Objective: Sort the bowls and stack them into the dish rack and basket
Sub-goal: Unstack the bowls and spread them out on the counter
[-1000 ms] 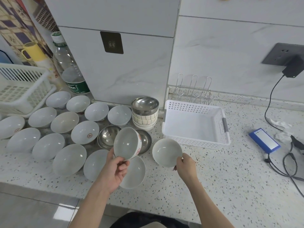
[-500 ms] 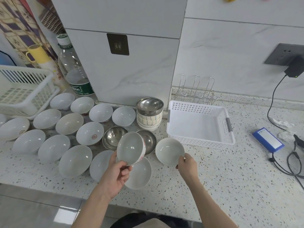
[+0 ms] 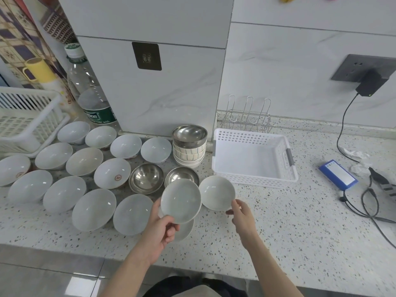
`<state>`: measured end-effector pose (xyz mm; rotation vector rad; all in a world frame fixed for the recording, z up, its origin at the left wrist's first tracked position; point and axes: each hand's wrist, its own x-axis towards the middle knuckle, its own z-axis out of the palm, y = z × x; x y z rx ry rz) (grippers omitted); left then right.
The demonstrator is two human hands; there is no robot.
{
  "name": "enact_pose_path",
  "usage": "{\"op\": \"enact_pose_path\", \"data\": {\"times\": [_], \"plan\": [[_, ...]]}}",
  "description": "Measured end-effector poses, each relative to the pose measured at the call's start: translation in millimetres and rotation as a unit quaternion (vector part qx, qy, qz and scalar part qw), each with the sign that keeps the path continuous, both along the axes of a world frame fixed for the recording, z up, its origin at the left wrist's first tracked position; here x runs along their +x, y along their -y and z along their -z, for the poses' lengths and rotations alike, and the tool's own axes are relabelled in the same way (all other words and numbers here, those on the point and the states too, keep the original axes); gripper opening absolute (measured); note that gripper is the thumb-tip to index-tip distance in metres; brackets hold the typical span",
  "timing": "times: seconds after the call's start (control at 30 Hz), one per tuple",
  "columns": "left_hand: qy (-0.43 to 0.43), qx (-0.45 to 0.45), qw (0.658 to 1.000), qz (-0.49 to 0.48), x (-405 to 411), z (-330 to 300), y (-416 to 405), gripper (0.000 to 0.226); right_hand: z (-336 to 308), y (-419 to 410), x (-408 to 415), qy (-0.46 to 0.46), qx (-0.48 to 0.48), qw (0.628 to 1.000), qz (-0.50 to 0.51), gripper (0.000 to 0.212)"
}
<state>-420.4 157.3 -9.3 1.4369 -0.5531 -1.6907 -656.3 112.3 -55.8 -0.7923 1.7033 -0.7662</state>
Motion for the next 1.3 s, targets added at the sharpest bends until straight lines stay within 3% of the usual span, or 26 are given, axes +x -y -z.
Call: {"op": "enact_pose_path", "data": {"times": [0.23,0.47,0.73,0.97,1.13,1.3], "plan": [[0.079,-0.033,0.991,0.104,-23.1,-0.1,-6.4,0.069,-9.8,-36.0,-12.2,0.019,-0.047,0.999,0.014,0.026],[0.163,-0.019,0.96,0.228,-60.9,-3.9,-17.5,0.07,-12.9,-61.8,-24.2,0.068,-0.104,0.992,-0.027,0.037],[0.231,-0.024,0.945,0.231,-75.3,18.2,-28.9,0.064,6.0,-72.0,-39.2,-0.065,-0.09,0.977,-0.181,0.01],[0.289,-0.06,0.924,0.244,-74.9,27.0,-28.5,0.074,7.2,-63.3,-36.1,-0.076,-0.078,0.976,-0.191,0.017],[0.33,-0.108,0.895,0.279,-77.4,17.7,-28.5,0.096,13.5,-58.4,-37.5,-0.09,-0.081,0.968,-0.221,0.032],[0.33,-0.146,0.89,0.278,-79.4,11.2,-26.2,0.089,18.0,-56.5,-37.2,-0.088,-0.073,0.964,-0.24,0.019]]}}
